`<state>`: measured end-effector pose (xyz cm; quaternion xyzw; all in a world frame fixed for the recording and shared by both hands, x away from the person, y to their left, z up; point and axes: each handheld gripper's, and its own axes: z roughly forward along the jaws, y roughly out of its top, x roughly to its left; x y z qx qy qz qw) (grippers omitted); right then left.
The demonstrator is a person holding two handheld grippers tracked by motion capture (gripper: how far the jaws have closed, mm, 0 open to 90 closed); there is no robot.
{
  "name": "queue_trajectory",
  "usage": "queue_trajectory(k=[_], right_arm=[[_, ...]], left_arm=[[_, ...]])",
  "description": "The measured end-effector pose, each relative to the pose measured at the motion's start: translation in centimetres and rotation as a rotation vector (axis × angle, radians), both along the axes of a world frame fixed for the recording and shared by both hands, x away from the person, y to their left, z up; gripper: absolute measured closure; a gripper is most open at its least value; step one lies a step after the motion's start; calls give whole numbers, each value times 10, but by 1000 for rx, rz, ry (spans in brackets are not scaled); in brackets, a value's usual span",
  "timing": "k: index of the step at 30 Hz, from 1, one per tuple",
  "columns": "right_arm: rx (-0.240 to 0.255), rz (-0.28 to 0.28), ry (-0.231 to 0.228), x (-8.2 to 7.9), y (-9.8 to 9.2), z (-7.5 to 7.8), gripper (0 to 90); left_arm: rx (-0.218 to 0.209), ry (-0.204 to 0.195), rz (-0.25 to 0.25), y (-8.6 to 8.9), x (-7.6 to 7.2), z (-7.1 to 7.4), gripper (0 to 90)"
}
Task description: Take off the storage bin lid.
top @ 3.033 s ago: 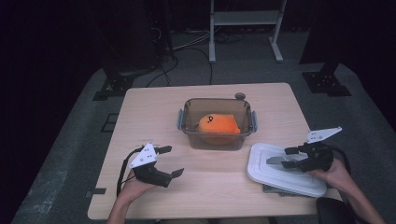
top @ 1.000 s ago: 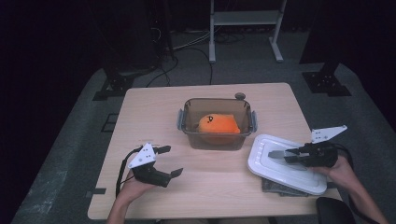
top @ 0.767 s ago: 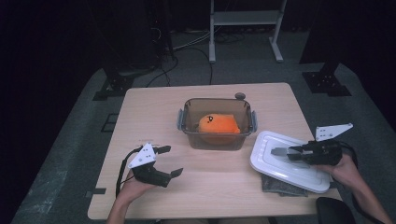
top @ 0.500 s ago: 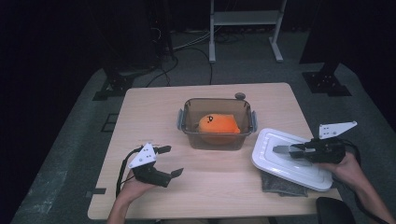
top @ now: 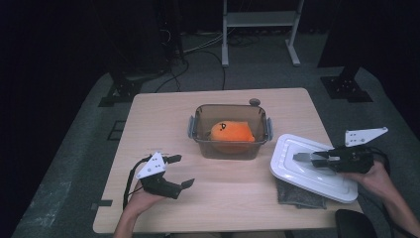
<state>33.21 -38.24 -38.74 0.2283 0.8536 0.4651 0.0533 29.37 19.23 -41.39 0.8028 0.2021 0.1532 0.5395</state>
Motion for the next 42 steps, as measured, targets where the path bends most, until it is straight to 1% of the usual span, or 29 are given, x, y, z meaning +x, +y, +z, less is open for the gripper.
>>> queue_trajectory(k=[4, 8, 10, 11, 13, 14, 15, 16, 18, 20, 21, 22, 27, 29, 32, 34, 38, 39, 42], right_arm=[[10, 3, -11, -2, -1, 6, 660], [17, 15, -32, -5, 2, 18, 659], [17, 18, -36, -5, 3, 20, 659], [18, 26, -42, -6, 5, 25, 659], [17, 30, -45, -6, 6, 27, 659], [20, 37, -52, -7, 7, 33, 659], [20, 37, -52, -7, 7, 33, 659], [24, 40, -55, -7, 8, 39, 659], [27, 43, -58, -7, 9, 41, 660], [32, 50, -66, -7, 10, 48, 659], [32, 50, -66, -7, 10, 48, 659], [32, 56, -73, -6, 13, 53, 659], [36, 74, -84, -4, 20, 65, 659], [38, 85, -91, -2, 24, 68, 659], [33, 89, -89, -1, 28, 72, 659], [38, 105, -94, 2, 35, 77, 659], [38, 115, -90, 5, 41, 79, 659], [44, 123, -84, 8, 45, 80, 659], [45, 129, -87, 12, 49, 81, 659]], left_arm=[[2, -1, -1, 0, 0, 0, 86], [0, -4, -1, 0, 0, 0, 86], [2, -5, -2, 1, 0, 1, 86], [0, -3, -1, 1, 0, 1, 86], [2, -8, -2, 1, 0, 2, 86], [-2, -6, 0, 1, -1, 2, 86], [-4, -6, 1, 1, -1, 2, 86], [-4, -9, 1, 1, -1, 2, 86], [-6, -10, 2, 1, -1, 2, 86], [-7, -10, 1, 1, -1, 3, 86], [-7, -10, 1, 1, -1, 3, 86], [-6, -10, 0, 1, -1, 3, 86], [-5, -12, 1, 2, -1, 3, 86], [-8, -12, 2, 2, -1, 3, 86], [-10, -11, 3, 3, 0, 3, 86], [-12, -13, 4, 3, 0, 3, 86], [-13, -12, 7, 4, 0, 3, 86], [-14, -13, 6, 4, 0, 3, 86], [-13, -14, 7, 5, 0, 4, 86]])
